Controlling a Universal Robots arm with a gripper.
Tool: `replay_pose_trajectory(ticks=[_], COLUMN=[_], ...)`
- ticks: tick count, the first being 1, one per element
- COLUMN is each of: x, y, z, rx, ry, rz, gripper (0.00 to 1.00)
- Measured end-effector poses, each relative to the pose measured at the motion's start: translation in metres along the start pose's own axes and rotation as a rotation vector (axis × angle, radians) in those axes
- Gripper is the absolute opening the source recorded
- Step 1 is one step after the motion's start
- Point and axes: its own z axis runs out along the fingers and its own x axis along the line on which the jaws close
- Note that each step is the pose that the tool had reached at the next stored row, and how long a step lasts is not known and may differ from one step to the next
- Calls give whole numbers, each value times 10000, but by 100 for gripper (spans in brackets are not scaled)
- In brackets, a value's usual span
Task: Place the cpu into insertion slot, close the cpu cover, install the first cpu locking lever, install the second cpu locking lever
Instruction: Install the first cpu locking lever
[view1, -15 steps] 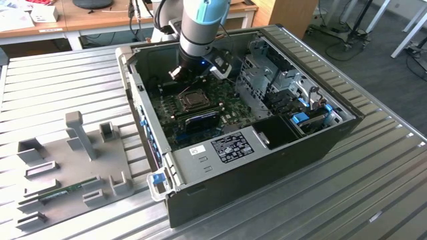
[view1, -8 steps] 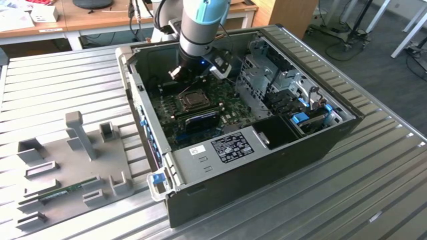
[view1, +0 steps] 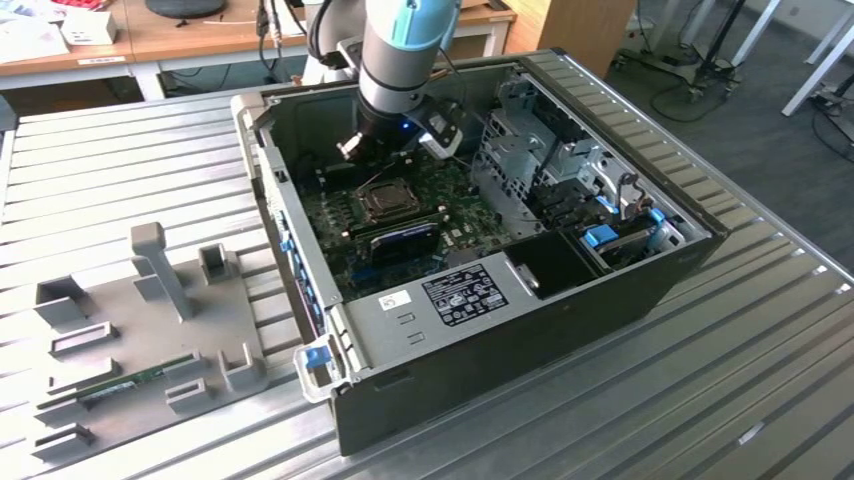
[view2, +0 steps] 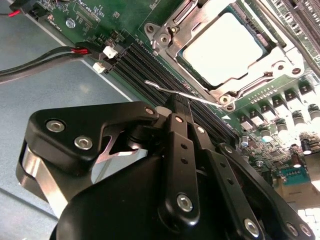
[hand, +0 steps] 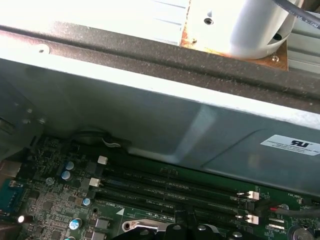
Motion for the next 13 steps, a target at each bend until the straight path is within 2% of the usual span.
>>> replay_pose_trajectory(ticks=[7,13], x=[-2,-12], y=[-9,-15], z=[21,30], rx=[4,38], ry=[1,7], rz=[-1,0], gripper=[10,10])
